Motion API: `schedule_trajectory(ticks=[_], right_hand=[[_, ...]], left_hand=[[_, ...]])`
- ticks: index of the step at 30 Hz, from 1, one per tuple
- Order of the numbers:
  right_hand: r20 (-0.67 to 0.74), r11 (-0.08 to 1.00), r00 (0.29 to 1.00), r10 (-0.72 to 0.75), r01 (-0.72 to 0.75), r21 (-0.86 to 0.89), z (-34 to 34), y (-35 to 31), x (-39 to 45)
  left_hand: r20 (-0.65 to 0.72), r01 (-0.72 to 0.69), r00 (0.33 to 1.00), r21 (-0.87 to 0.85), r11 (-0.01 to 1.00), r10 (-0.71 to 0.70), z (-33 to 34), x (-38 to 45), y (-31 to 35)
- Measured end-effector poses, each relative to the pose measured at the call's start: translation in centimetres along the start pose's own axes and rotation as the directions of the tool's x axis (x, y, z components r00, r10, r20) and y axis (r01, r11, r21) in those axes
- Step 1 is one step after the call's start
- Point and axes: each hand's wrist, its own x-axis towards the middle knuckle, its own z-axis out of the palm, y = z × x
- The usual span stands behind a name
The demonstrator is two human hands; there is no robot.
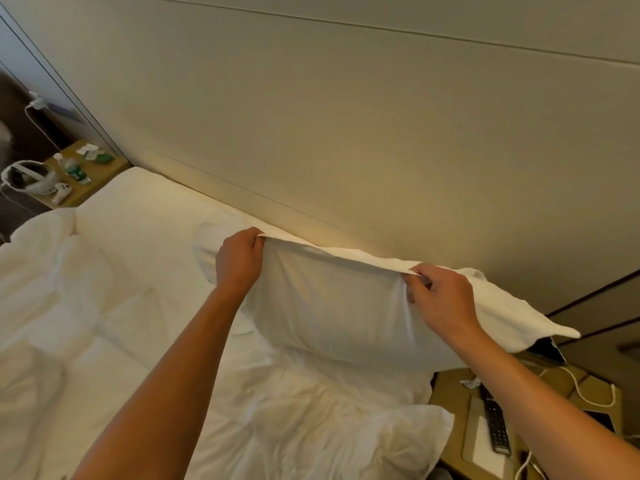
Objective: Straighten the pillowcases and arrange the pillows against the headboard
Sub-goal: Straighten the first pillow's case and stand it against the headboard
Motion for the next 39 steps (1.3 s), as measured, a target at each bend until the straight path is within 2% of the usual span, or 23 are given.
schedule_trajectory(ticks=[4, 7, 12, 19, 25, 29, 34, 37, 39], right_hand=[[-0.032, 0.997, 0.999, -0.004, 0.007, 0.08, -0.2, -1.8, 0.8], [-0.049, 0.997, 0.999, -0.011, 0.014, 0.078, 0.8, -2.1, 1.2], [0.117, 0.995, 0.989, 0.093, -0.097, 0.033, 4.6, -1.3, 0.1], [0.136, 0.995, 0.989, 0.057, -0.067, 0.072, 6.3, -2.8, 0.1], [0.052, 0.979, 0.999, 0.013, -0.023, 0.201, 4.7, -5.0, 2.2], [-0.072, 0.983, 0.997, -0.04, 0.052, 0.176, 3.1, -5.5, 5.7], [-0.209, 0.978, 0.978, -0.01, 0.053, 0.201, 2.2, -5.0, 10.8], [-0.23, 0.994, 0.973, 0.014, 0.011, 0.106, 3.0, -4.1, 13.7], [-0.152, 0.998, 0.988, -0.009, 0.0, -0.064, 4.3, -2.8, 14.7]], left_hand=[[-0.07, -0.034, 0.997, -0.035, 0.999, 0.031, -1.8, 2.4, 0.0], [-0.07, -0.014, 0.998, -0.061, 0.998, 0.009, -1.9, 3.3, -0.4], [0.08, 0.105, 0.991, -0.025, 0.994, -0.103, 0.6, 1.3, -3.4], [0.004, 0.142, 0.99, -0.023, 0.99, -0.142, -0.1, 1.4, -5.5], [-0.044, 0.085, 0.995, -0.08, 0.993, -0.089, -1.1, 6.1, -3.2], [-0.072, 0.028, 0.997, -0.154, 0.988, -0.039, -0.3, 10.8, 0.3], [-0.108, 0.01, 0.994, -0.227, 0.974, -0.035, 2.3, 16.1, 3.8], [-0.082, 0.005, 0.996, -0.216, 0.976, -0.023, 5.4, 16.7, 4.4], [0.07, 0.058, 0.996, -0.175, 0.983, -0.047, 8.7, 14.7, 4.1]])
